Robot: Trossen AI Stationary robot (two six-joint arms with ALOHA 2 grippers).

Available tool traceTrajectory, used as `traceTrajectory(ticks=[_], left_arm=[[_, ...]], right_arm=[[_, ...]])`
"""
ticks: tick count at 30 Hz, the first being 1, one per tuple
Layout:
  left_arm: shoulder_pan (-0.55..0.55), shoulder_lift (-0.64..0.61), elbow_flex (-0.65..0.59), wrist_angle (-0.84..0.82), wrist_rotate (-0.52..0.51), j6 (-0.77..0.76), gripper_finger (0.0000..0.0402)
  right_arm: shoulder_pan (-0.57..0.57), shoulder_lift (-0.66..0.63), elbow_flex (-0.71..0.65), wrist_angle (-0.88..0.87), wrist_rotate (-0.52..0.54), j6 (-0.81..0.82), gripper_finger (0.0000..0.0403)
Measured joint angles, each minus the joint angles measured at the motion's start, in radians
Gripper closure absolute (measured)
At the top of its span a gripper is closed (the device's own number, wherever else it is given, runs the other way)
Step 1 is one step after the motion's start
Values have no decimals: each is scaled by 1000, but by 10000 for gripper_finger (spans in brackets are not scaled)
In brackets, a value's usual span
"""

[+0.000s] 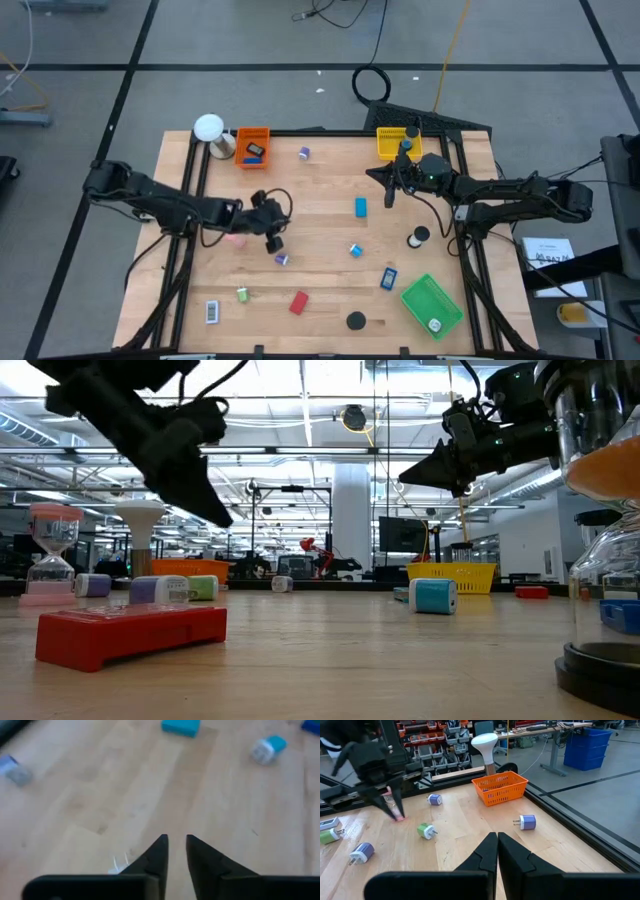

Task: Pick & Place Office items
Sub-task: Put the bottom violet charger adapter into the green bin

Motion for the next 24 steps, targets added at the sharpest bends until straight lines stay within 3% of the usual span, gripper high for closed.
traceTrajectory(ticks=[4,10,14,24], left_arm=[[-38,6,0,-47,0,-37,279],[-132,6,0,-39,99,178,215],[-178,6,0,-39,142,224,179],[-217,160,0,-9,160,282,145]], right_arm=[[0,0,0,0,0,0,399],[0,0,0,4,0,0,399],[0,0,0,7,0,0,399],[0,0,0,7,0,0,399]])
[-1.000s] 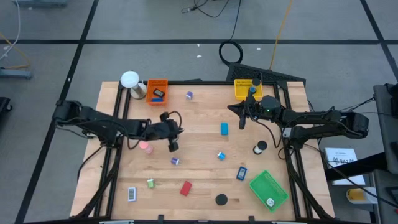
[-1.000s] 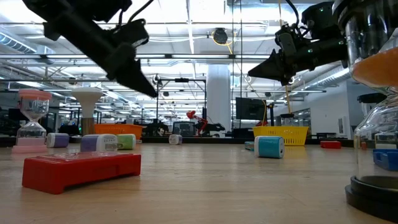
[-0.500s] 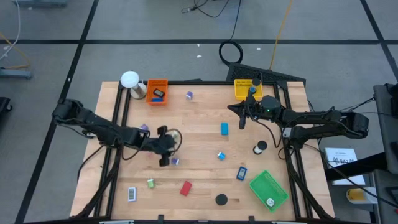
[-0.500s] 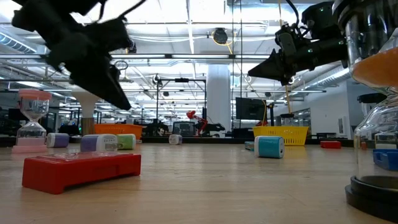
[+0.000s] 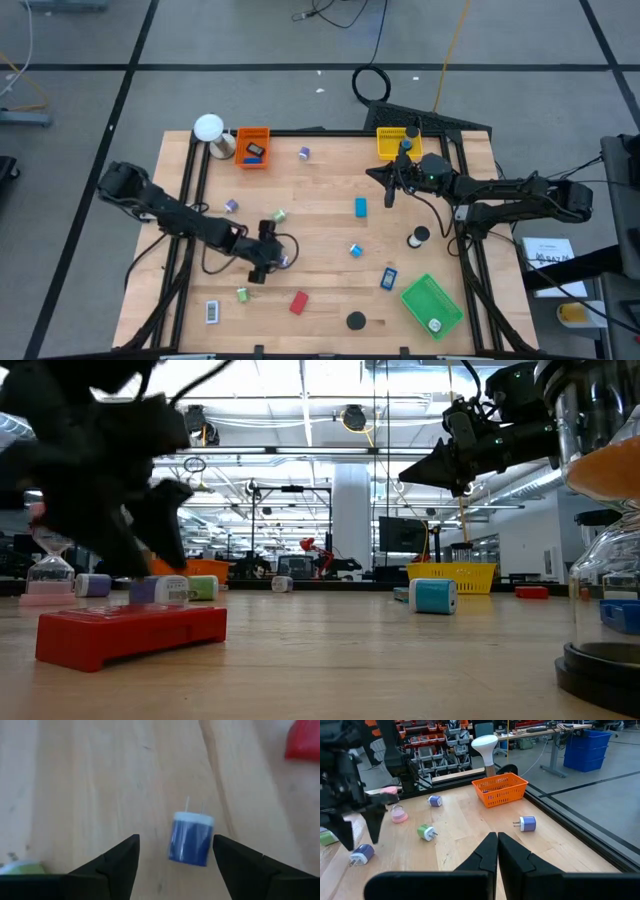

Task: Pick & Place Office items
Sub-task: Put the bottom violet charger adapter into the green bin

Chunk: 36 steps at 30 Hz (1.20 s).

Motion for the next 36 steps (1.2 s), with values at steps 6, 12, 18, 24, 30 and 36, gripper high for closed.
traceTrajectory(ticks=[6,12,18,24,30,36], left_arm=[[-2,86,1,39,28,37,174],[-2,96,1,78,33,32,256],[21,97,-5,184,22,55,269],[138,102,-142,673,109,123,269],[271,184,-211,1090,301,114,269],[336,354,-160,1284,387,137,269]], right_arm=[[0,0,0,0,0,0,399],[0,0,0,0,0,0,399],[0,0,0,0,0,0,399],[0,0,0,0,0,0,399],[0,0,0,1,0,0,399],[0,0,0,54,-1,1,399]])
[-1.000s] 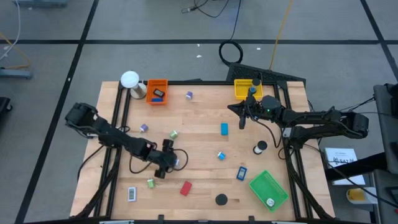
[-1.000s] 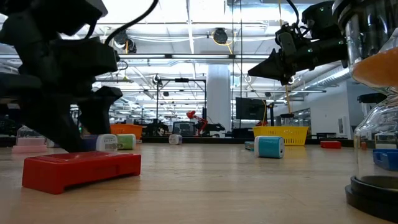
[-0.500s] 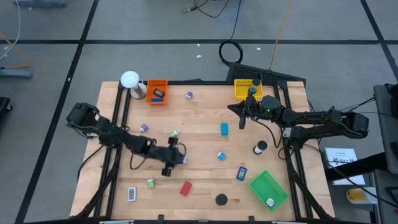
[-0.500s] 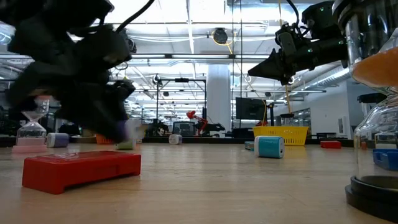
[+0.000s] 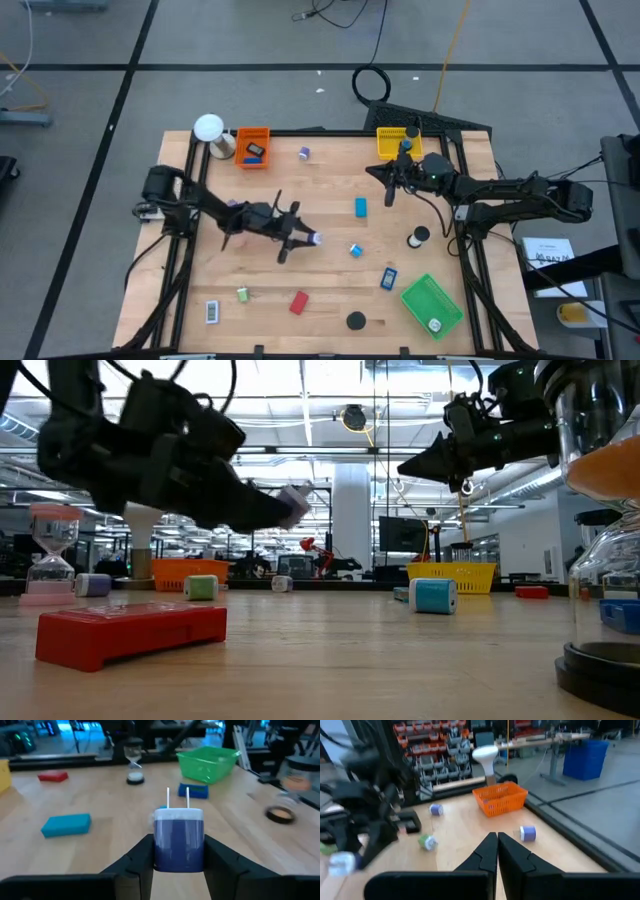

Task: Pick & Place Office items
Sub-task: Put the bottom violet charger adapter into the green bin

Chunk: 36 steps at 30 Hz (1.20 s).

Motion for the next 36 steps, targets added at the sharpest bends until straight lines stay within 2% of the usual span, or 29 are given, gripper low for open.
traceTrajectory(ticks=[5,8,12,15,21,26,32,36], left_arm=[[76,143,48,131,13,-8,269],[124,211,80,201,36,-36,269],[166,235,97,220,74,-91,269],[174,235,90,221,57,-108,269],[175,235,90,179,-35,-125,257],[175,235,90,173,-49,-129,256],[175,235,90,168,-61,-130,267],[174,235,91,165,-76,-131,259]], right_arm=[[34,17,0,-29,-81,47,399],[75,64,1,-17,-82,30,399],[117,149,53,-25,-79,25,398],[145,218,138,-132,-76,19,390],[205,356,295,-359,51,-16,342],[231,435,348,-359,51,-27,295],[241,433,348,-360,46,-14,241],[242,435,348,-321,-30,23,208]])
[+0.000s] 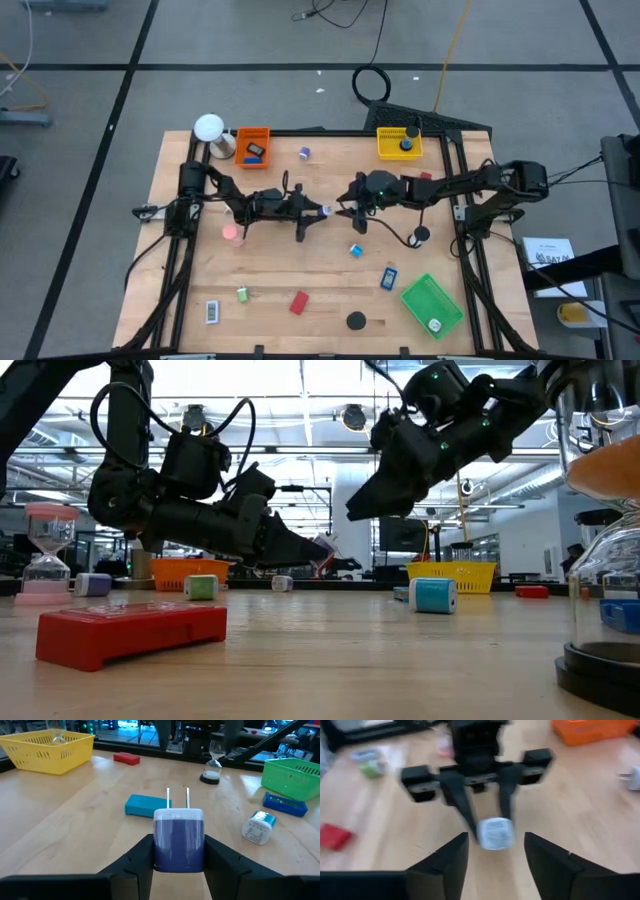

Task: Pick & Place Office items
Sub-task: Put the bottom violet charger adapter into the green bin

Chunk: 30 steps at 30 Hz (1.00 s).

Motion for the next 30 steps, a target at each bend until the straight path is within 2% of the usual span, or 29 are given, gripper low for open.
traceTrajectory(ticks=[4,6,11,20,30], left_arm=[[-2,0,0,0,-1,0,264],[-3,0,0,0,-1,3,267],[-4,0,0,0,-1,3,262],[-5,0,0,0,-1,6,263],[-6,0,0,1,-2,8,262]], right_arm=[[-1,39,-2,-1,3,2,182],[-2,59,0,57,4,1,173],[-2,110,15,86,1,-45,170],[-7,165,70,67,-29,-88,212],[-21,165,72,44,-50,-95,299]])
